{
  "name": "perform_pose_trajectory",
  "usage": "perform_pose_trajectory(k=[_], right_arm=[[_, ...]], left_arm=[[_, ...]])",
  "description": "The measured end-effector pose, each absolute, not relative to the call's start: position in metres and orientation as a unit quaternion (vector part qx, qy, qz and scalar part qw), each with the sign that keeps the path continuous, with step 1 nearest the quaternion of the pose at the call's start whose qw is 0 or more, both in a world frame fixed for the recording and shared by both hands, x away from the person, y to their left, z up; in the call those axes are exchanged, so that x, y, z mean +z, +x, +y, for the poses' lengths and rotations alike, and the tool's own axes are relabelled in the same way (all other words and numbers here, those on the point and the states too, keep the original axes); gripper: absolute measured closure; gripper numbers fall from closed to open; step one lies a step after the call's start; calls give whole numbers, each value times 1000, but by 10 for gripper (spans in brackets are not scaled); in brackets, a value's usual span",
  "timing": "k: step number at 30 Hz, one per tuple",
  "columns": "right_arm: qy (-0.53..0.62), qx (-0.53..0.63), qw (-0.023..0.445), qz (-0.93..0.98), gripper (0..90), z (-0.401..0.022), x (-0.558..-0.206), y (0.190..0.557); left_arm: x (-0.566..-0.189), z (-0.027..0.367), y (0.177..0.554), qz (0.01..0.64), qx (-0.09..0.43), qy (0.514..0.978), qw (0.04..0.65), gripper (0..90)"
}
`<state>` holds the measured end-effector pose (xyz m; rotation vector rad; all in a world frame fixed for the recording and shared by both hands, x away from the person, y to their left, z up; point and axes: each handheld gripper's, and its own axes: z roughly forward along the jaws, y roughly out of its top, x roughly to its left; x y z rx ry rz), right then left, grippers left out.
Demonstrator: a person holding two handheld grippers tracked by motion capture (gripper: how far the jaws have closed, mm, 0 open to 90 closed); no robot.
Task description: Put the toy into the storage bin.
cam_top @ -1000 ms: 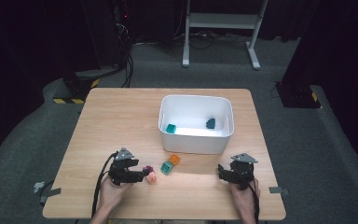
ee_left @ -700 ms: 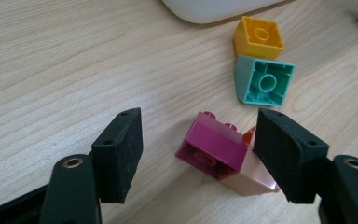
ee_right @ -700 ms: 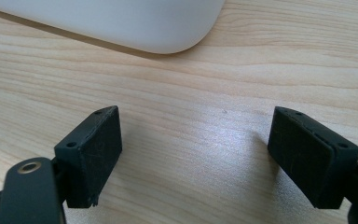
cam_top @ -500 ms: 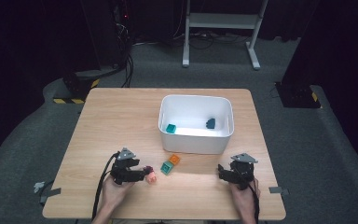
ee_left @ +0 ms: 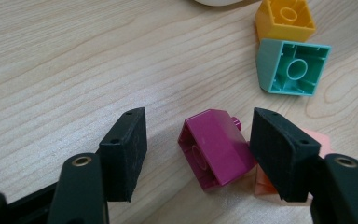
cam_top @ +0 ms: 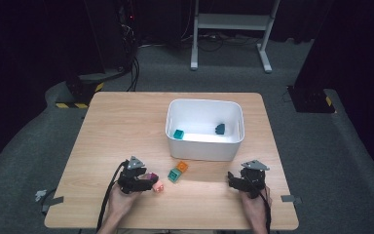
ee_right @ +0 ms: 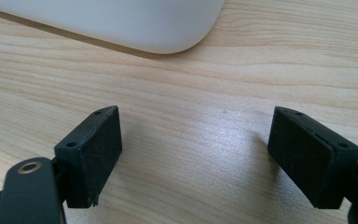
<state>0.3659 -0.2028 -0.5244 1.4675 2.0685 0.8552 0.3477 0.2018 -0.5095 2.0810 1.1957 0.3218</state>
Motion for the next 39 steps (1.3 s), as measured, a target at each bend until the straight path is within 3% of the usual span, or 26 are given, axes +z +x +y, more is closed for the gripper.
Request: perform_pose_trajectory(k=[13, 21, 39], right_arm=[[534, 311, 230, 752, 173, -203, -524, 366], [534, 311, 231, 752, 173, -203, -524, 366], [534, 311, 230, 752, 173, -203, -524, 366]], left_arm=[[-513, 206, 351, 477, 143, 790, 359, 447], [-514, 207, 354, 477, 143, 787, 364, 582], [-513, 208, 355, 469, 143, 790, 367, 631]])
